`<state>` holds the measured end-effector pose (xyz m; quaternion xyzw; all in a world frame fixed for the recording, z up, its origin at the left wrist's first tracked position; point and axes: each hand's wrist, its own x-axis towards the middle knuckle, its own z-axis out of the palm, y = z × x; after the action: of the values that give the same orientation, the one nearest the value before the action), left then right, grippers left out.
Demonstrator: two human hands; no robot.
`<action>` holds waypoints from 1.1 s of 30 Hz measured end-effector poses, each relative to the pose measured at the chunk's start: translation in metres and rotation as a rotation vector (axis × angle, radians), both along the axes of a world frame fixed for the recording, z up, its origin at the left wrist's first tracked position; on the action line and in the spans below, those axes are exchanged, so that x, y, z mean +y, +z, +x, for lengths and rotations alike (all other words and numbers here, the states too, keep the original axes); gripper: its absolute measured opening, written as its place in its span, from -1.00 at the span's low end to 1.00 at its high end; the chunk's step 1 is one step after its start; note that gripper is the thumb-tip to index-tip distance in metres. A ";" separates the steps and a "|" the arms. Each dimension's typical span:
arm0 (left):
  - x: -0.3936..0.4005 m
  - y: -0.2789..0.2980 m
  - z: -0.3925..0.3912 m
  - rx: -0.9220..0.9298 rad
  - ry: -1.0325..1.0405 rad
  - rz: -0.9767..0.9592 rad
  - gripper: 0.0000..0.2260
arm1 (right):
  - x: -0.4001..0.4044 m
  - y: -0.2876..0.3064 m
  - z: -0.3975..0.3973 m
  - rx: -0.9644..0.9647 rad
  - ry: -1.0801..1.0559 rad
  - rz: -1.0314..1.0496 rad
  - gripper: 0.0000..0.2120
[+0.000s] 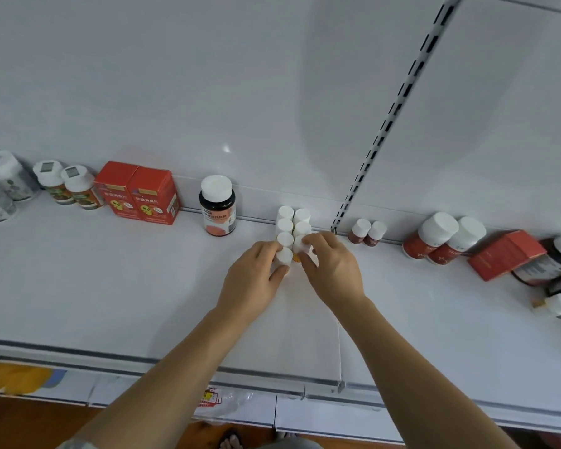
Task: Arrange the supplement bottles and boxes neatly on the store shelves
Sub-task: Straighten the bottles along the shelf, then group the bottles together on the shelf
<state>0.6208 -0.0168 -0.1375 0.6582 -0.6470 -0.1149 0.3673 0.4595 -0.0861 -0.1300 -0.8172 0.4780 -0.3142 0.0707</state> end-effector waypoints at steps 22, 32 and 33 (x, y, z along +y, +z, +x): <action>-0.008 0.052 -0.099 -0.266 -0.171 -0.347 -0.75 | 0.045 0.028 -0.135 0.209 -0.224 -0.197 -0.64; -0.002 0.062 -0.294 -0.208 -0.291 -0.284 -0.79 | 0.083 0.048 -0.333 0.262 -0.368 -0.150 -0.68; 0.000 0.062 -0.314 -0.199 -0.302 -0.273 -0.80 | 0.085 0.049 -0.354 0.266 -0.381 -0.143 -0.68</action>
<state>0.3071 -0.0172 -0.0753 0.5062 -0.7807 -0.0143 0.3662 0.1060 -0.0006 -0.0815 -0.7493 0.6054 -0.2444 -0.1116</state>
